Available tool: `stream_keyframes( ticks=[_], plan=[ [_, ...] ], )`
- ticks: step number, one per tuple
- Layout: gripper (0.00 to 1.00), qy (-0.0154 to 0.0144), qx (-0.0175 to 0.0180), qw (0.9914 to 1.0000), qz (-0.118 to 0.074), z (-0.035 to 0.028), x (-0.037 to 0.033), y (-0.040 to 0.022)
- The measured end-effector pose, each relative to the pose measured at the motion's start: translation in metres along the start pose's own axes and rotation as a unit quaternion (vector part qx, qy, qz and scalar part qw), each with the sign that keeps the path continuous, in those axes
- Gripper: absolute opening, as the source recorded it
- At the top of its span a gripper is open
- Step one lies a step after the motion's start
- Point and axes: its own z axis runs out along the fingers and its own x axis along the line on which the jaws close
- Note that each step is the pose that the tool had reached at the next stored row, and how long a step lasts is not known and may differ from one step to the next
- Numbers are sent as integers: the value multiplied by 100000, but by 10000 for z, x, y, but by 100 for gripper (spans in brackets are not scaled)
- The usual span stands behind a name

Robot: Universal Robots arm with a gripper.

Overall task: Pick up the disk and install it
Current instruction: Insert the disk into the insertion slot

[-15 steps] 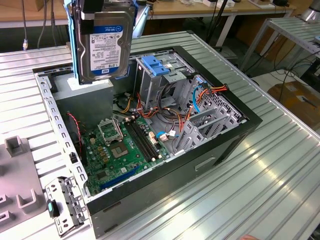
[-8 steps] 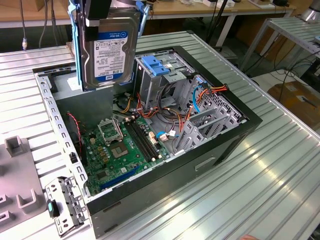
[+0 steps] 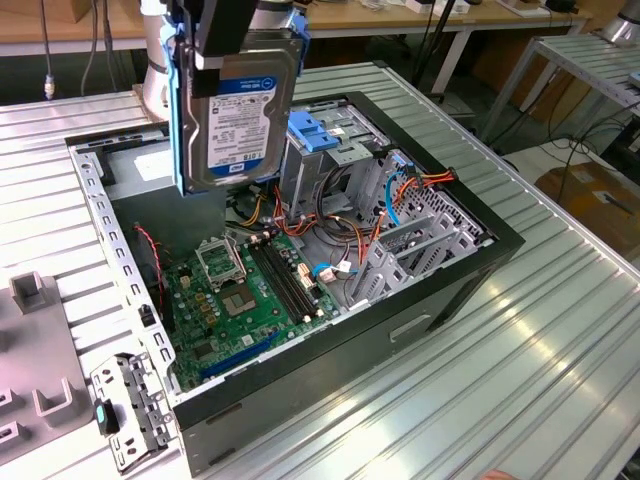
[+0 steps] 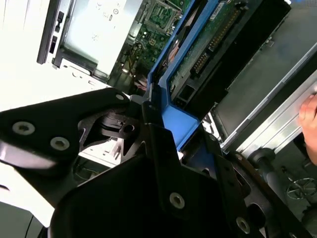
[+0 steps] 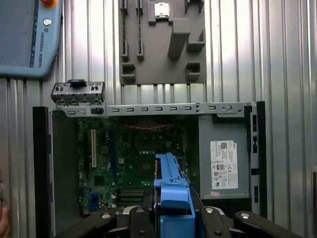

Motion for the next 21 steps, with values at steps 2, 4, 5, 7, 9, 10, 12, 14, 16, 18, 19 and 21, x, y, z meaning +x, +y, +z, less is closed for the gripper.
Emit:
stream_keyframes(
  ticks=[2,4,5,7,9,10,12,14,16,18,19,21],
  plan=[
    [37,2,3,100000,1,8,15,-126],
    [37,7,-2,100000,1,14,18,-228],
    [37,3,2,100000,3,18,17,-276],
    [37,1,2,100000,0,25,15,-370],
    [37,7,1,100000,1,37,12,-536],
    [37,3,2,100000,-1,42,16,-553],
    [37,14,-5,100000,2,48,35,-560],
    [37,10,-1,100000,1,57,83,-563],
    [37,13,-2,100000,2,66,150,-565],
    [37,5,0,100000,3,76,234,-567],
    [37,10,-1,100000,0,80,269,-569],
    [37,7,0,100000,3,91,348,-572]
  ],
)
